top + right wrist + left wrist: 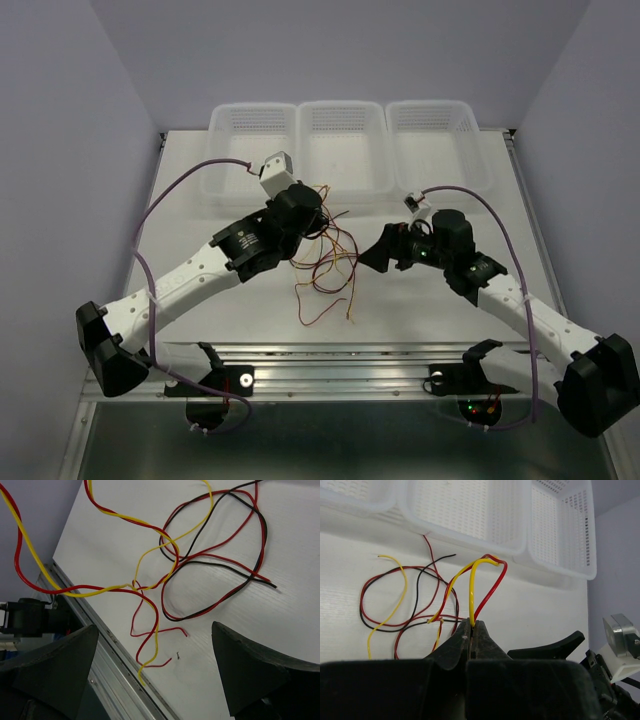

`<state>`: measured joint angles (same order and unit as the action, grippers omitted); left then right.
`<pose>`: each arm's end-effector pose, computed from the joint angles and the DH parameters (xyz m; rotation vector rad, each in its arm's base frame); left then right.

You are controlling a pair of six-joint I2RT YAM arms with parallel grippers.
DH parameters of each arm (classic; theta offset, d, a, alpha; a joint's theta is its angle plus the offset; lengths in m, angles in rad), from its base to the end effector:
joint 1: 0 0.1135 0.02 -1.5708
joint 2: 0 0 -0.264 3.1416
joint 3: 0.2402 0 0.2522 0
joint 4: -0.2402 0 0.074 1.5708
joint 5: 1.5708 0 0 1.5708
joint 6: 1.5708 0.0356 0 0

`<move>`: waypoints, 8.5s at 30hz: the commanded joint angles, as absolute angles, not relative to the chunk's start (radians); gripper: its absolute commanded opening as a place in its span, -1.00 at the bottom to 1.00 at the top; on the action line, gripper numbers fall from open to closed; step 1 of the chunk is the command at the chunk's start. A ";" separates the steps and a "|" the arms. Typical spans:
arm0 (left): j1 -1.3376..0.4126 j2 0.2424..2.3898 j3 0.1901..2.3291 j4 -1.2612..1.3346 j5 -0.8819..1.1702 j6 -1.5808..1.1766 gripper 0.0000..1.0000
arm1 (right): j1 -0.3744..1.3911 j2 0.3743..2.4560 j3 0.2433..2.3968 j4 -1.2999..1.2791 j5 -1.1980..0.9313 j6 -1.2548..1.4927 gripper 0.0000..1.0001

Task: Untangle the cables

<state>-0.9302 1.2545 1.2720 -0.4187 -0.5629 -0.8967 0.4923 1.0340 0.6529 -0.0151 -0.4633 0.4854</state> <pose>0.1811 -0.2112 0.3880 -0.3372 1.9369 -0.6709 0.1972 0.1238 0.2641 -0.3310 2.0616 1.0744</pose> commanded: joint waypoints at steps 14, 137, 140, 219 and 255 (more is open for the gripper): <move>-0.937 1.279 1.347 -0.468 -0.612 -0.997 -1.00 | 0.589 1.224 0.650 0.103 -0.502 0.495 0.89; -0.769 1.224 0.618 0.591 0.309 -0.259 -1.00 | 0.609 1.204 0.936 -0.227 -0.873 0.851 -0.99; -0.769 1.169 0.600 0.540 0.207 -0.366 -1.00 | 0.555 1.193 0.916 -0.230 -0.807 0.844 -0.99; -0.062 0.810 0.956 -0.313 0.238 -0.581 0.08 | 0.130 1.077 1.290 -0.310 -0.825 0.436 -0.99; -0.756 1.215 0.914 0.285 0.241 -0.057 0.97 | 0.130 1.140 1.536 -0.127 -1.069 0.739 -0.99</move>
